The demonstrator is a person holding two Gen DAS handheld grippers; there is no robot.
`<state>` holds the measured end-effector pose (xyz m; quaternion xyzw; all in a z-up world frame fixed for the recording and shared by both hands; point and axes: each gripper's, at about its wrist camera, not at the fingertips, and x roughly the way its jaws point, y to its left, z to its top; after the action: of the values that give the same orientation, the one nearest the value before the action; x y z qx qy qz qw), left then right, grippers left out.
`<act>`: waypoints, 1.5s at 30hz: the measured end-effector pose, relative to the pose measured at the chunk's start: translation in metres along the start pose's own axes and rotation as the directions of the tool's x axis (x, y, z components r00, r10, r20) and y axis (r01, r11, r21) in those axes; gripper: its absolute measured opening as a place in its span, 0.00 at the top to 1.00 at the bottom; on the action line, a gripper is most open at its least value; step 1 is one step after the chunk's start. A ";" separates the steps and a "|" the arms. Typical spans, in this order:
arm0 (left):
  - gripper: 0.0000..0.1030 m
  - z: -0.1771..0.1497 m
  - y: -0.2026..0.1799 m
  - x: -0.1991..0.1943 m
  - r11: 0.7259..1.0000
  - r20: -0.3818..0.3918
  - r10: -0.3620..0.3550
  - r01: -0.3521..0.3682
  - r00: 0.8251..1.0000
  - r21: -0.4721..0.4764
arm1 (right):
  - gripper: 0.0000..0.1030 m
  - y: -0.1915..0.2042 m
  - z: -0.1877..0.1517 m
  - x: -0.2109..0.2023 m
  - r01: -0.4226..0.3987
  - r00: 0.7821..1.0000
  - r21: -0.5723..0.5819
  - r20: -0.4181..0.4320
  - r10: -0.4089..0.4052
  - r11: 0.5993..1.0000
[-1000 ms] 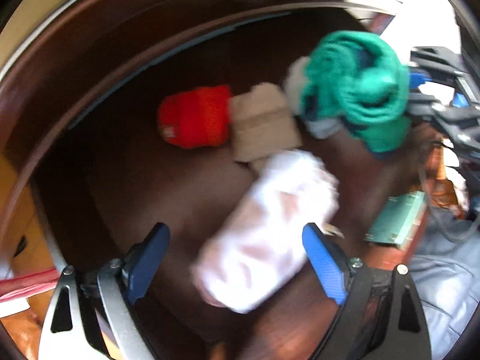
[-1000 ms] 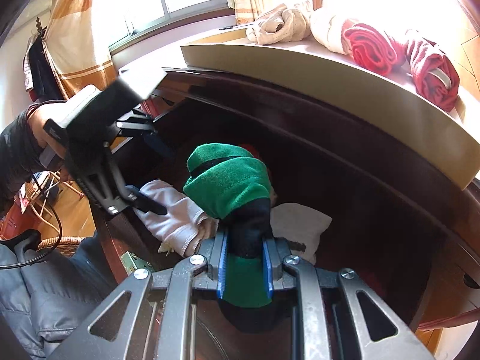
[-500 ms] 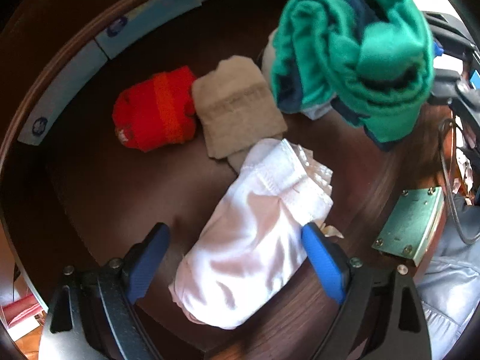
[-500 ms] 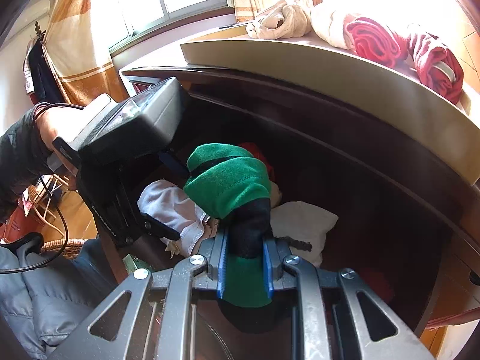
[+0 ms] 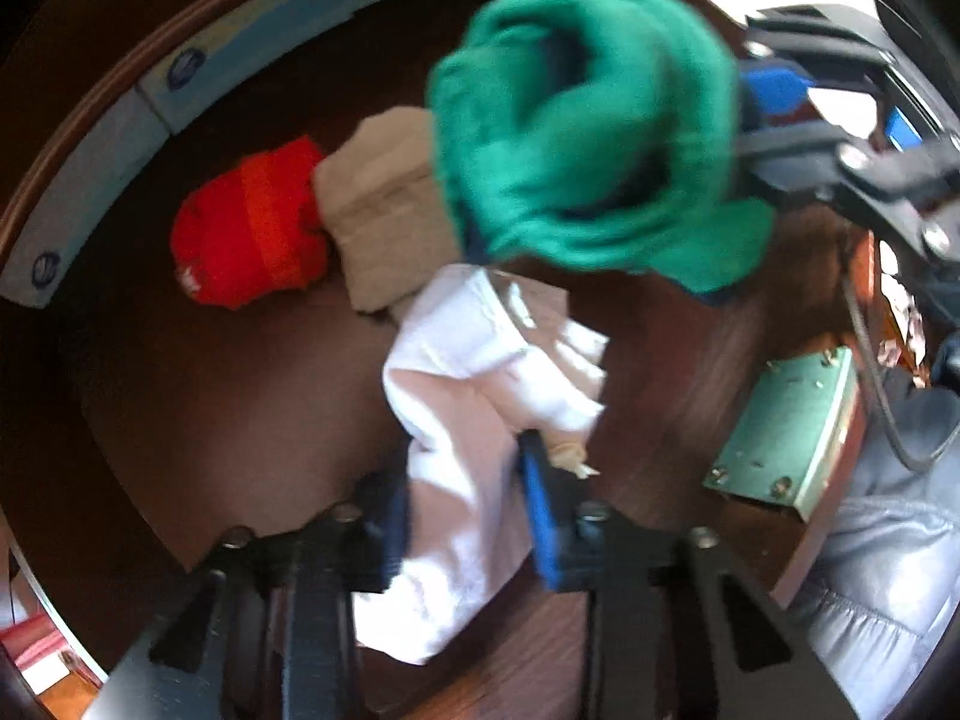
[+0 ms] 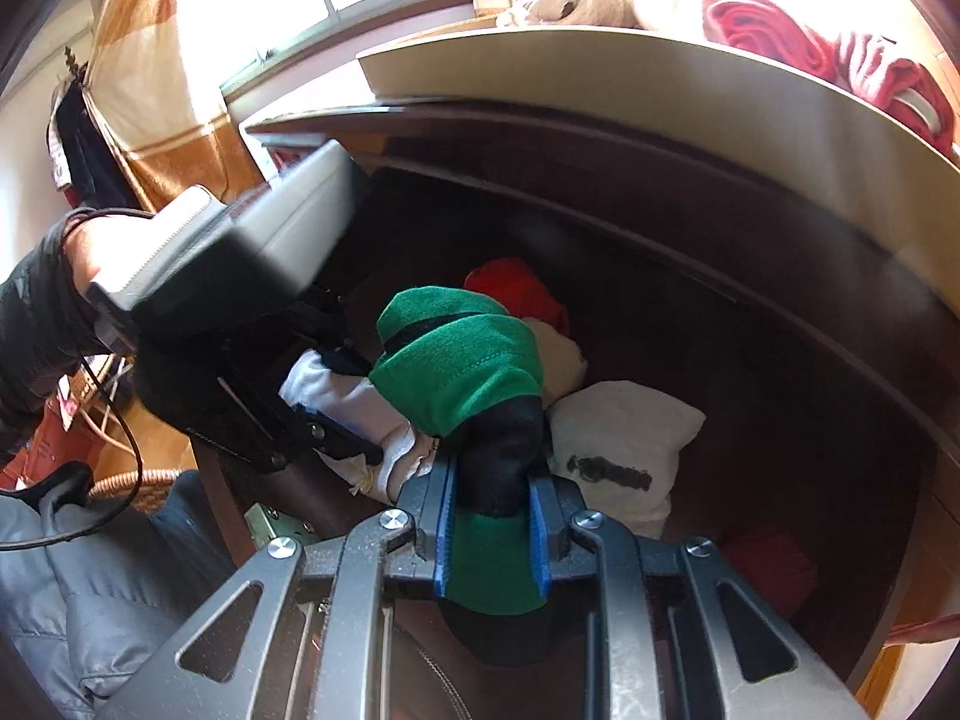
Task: Take underwear out of drawer
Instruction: 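Grasp the white garment with the left gripper and lift it, then lift both held garments out of the drawer toward the tray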
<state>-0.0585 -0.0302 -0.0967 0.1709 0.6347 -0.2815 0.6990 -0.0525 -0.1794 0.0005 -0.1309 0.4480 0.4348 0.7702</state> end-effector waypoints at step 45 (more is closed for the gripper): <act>0.86 -0.132 0.015 -0.098 0.926 0.535 0.205 0.015 0.820 -0.378 | 0.79 0.001 -0.016 -0.030 -0.081 0.949 0.132 0.313 0.036 0.988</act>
<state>-0.1578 0.0775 -0.0204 -0.0210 0.4308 -0.1606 0.8878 -0.0684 -0.2046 0.0156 0.0077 0.3554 0.4392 0.8251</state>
